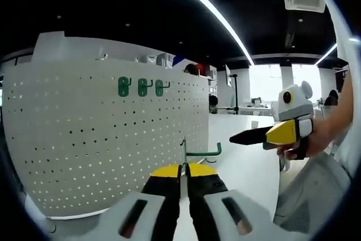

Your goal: Insert the hook assembly into the mounting plate slot until the hook locks in place.

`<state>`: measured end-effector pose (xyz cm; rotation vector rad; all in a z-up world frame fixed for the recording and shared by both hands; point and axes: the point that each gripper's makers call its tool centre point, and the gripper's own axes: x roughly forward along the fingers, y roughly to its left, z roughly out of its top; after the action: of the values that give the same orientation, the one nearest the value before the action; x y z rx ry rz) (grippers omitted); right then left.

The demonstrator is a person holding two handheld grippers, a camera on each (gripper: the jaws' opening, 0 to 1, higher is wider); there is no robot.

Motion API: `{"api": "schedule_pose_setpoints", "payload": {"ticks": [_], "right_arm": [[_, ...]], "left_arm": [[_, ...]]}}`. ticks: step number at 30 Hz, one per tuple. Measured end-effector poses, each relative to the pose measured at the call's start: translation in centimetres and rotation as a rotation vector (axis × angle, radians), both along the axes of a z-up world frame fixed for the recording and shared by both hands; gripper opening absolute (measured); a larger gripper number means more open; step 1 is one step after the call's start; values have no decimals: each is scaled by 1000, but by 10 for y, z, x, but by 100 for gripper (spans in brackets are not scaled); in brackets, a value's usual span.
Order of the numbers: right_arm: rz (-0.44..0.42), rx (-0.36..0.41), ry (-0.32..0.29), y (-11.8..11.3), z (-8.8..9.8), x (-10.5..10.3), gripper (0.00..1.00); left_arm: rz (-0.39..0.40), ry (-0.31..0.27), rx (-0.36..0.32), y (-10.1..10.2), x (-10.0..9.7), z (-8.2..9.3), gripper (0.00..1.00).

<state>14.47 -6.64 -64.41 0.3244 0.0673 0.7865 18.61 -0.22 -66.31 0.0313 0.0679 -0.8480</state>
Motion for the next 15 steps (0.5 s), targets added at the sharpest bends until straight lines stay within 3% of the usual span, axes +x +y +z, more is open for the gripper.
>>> {"api": "schedule_pose_setpoints", "payload": {"ticks": [15], "right_arm": [[33,59,25,17,3,11,50]], "left_arm": [[12,5,-9,4,0,1,3]]}}
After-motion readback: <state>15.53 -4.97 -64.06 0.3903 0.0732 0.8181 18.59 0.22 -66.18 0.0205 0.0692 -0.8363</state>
